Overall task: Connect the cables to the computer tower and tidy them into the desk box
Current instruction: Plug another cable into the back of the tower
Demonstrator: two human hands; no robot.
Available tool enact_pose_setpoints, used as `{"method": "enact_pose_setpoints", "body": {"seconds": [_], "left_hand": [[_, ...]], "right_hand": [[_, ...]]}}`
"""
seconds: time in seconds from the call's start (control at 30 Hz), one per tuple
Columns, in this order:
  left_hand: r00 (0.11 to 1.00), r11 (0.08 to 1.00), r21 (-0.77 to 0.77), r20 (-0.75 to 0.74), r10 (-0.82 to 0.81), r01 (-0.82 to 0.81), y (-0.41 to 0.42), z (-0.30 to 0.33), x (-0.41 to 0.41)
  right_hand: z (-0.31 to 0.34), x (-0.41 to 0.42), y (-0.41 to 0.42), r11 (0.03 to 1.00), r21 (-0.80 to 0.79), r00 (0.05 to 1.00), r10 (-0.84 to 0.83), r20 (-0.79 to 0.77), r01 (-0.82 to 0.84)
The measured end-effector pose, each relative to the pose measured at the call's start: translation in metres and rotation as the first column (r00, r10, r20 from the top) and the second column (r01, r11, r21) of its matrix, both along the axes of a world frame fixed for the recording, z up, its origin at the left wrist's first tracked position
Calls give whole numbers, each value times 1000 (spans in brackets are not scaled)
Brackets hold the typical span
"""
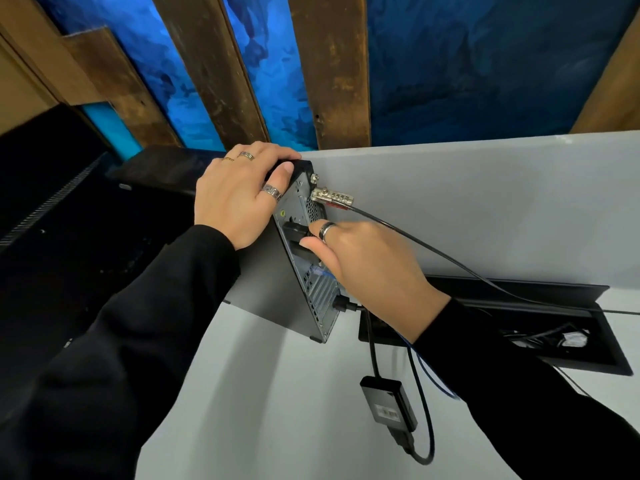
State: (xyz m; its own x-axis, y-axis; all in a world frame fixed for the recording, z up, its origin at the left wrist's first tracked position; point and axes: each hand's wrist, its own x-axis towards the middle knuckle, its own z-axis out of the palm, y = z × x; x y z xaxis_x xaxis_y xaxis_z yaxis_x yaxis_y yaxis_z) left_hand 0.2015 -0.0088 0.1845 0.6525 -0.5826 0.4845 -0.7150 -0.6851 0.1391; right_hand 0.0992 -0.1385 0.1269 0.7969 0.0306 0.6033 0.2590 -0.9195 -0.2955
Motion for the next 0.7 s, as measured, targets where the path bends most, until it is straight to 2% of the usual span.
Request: {"method": "enact_pose_setpoints", "body": {"seconds": [0.13, 0.2, 0.27, 0.37, 0.47, 0.6, 0.7], "left_hand": [[1000, 1000, -11, -9, 14, -14, 2, -3, -1], [998, 996, -67, -19, 53, -54, 4, -6, -7], [996, 986, -142, -50, 80, -87, 5, -8, -20], [998, 983, -178, -43, 47, -54, 5, -10, -51], [999, 977, -211, -42, 24, -32, 1, -13, -86], [998, 976, -215, -42, -38, 28, -15, -21, -138], [994, 968, -237, -62, -93, 76, -27, -28, -170]], "right_hand": [[-1, -2, 7, 1000, 17, 999, 11, -37, -10], [3, -9, 8, 999, -32, 1000, -21, -15, 20], [10, -21, 4, 998, -64, 997, -35, -70, 31], [17, -47, -12, 994, 110, 992, -7, -125, 21], [16, -72, -31, 941, 328, 982, -28, -185, 89], [-1, -111, -72, 898, 388, 970, -143, -195, 210], [-18, -147, -105, 852, 419, 937, -207, -280, 313]]}}
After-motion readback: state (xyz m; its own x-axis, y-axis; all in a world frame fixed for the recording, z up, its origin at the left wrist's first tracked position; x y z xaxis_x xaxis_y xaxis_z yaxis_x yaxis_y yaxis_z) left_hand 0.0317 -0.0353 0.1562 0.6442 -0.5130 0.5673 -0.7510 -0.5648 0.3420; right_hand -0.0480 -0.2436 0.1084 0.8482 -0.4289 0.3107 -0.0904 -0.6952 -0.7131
